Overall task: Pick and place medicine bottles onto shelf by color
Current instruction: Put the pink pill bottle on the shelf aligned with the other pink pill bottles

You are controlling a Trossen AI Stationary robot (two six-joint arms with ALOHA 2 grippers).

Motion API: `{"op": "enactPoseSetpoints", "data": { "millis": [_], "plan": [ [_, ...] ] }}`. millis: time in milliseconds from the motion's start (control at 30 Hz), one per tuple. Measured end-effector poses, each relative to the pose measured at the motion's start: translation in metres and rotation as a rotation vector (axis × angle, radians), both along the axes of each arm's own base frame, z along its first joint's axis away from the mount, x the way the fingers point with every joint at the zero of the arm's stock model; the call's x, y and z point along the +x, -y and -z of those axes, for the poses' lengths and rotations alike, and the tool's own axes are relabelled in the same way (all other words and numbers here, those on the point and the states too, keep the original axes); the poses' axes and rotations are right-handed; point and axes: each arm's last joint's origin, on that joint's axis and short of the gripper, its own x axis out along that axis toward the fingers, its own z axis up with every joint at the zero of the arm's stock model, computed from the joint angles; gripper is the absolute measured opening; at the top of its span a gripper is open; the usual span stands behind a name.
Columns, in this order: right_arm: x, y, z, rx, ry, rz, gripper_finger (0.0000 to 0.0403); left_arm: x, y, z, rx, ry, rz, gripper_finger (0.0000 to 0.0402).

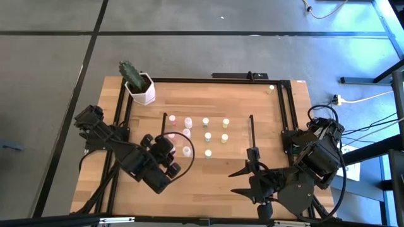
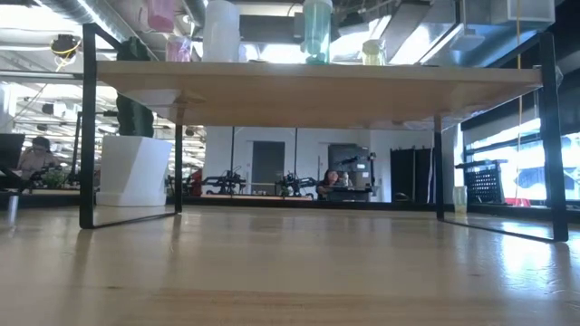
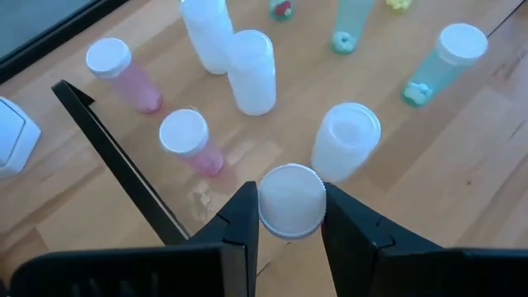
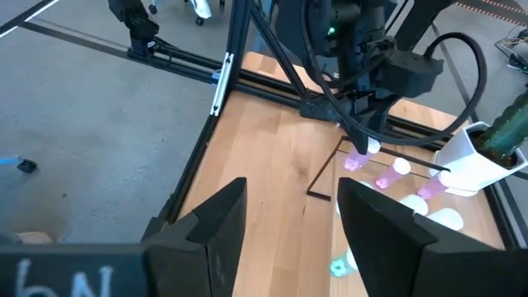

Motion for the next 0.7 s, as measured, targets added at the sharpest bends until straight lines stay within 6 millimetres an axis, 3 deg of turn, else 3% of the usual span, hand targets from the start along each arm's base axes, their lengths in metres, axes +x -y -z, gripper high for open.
{"op": "enactPoseSetpoints", "data": {
  "millis": [700],
  "plan": [
    [0.0,-0.0003,0.0,0.004,-0.003,-0.007,0.0192,-0.001,-0.0011,0.0008,-0.015,-0.033,0.0,0.0086]
  ]
}}
